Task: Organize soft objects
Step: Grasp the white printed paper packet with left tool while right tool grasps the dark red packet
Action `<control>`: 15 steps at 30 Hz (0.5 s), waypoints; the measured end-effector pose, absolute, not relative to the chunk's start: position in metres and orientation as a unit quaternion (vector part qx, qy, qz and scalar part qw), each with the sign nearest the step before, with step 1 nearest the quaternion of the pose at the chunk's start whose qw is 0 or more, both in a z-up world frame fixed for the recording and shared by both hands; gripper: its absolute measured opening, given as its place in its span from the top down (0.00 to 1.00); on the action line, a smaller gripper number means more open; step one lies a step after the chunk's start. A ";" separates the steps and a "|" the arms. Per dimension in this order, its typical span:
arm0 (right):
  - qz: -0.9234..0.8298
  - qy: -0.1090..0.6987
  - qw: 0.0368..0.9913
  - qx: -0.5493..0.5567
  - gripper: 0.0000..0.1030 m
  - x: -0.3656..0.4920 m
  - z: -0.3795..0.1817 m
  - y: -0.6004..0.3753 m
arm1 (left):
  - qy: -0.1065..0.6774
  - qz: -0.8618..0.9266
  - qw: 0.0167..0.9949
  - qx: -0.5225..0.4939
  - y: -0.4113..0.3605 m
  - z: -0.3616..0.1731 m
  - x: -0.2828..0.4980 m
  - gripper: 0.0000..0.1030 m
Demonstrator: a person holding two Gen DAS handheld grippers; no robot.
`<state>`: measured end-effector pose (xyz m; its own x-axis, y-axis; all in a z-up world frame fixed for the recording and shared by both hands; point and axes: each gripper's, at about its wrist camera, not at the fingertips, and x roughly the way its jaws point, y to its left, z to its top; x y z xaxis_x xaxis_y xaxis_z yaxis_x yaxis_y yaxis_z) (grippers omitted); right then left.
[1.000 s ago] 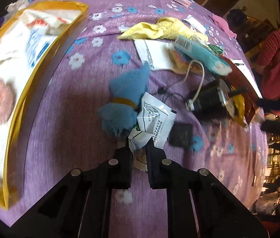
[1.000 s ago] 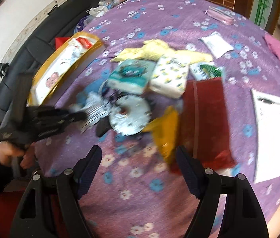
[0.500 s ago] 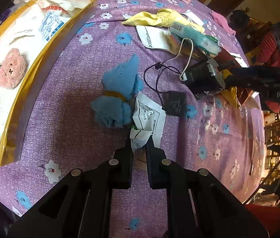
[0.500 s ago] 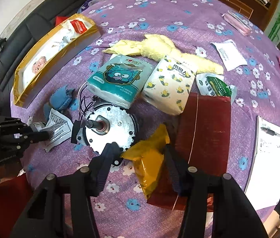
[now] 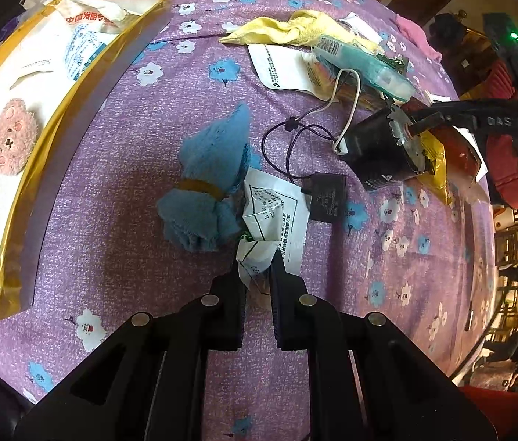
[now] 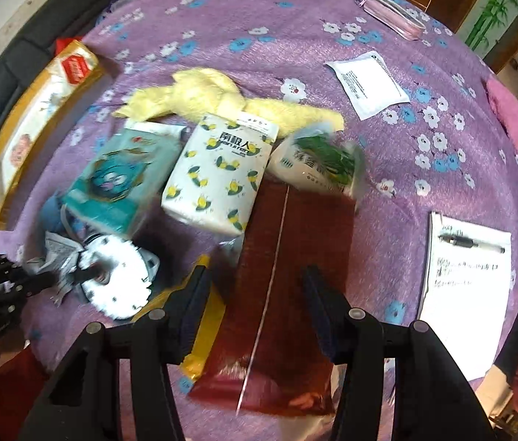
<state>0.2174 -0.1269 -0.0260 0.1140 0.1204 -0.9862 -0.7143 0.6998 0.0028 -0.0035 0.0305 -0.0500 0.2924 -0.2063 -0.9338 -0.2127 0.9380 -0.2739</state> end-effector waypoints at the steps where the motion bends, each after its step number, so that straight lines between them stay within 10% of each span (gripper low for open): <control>1: 0.291 0.595 0.705 -0.253 0.47 0.220 -0.029 -0.124 | 0.595 0.003 0.784 -0.174 0.030 -0.050 -0.003 0.90; 15: 0.255 0.617 0.699 -0.256 0.35 0.238 -0.044 -0.135 | 0.602 0.008 0.780 -0.171 0.034 -0.053 -0.001 0.90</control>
<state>0.2383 -0.1351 -0.0442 0.1092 0.0412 -0.9932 -0.6716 0.7396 -0.0432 -0.0015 0.0338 -0.0534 0.2751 -0.1933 -0.9418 -0.2196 0.9410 -0.2573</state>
